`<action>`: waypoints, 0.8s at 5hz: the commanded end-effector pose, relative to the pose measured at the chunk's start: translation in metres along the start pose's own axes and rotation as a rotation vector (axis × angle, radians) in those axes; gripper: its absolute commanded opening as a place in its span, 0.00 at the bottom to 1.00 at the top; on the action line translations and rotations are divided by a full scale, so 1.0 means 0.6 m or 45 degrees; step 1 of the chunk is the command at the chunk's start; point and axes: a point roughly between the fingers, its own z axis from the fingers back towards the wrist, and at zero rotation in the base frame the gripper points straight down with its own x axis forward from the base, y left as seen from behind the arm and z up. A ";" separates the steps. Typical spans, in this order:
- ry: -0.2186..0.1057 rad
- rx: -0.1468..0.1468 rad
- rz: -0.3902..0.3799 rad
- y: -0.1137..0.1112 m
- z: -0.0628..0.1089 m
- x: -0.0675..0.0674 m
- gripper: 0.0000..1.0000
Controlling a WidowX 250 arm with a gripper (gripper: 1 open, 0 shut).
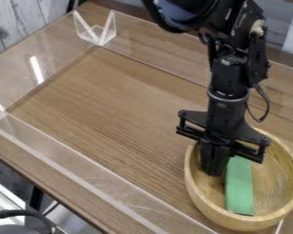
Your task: Remove the green block from inside the brown bowl and put it on the table
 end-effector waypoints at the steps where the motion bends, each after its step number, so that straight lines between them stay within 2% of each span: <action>1: -0.076 -0.019 -0.020 -0.003 0.044 0.006 0.00; 2: -0.117 -0.028 -0.021 0.002 0.075 0.006 0.00; 4: -0.221 -0.033 -0.013 0.012 0.166 0.014 0.00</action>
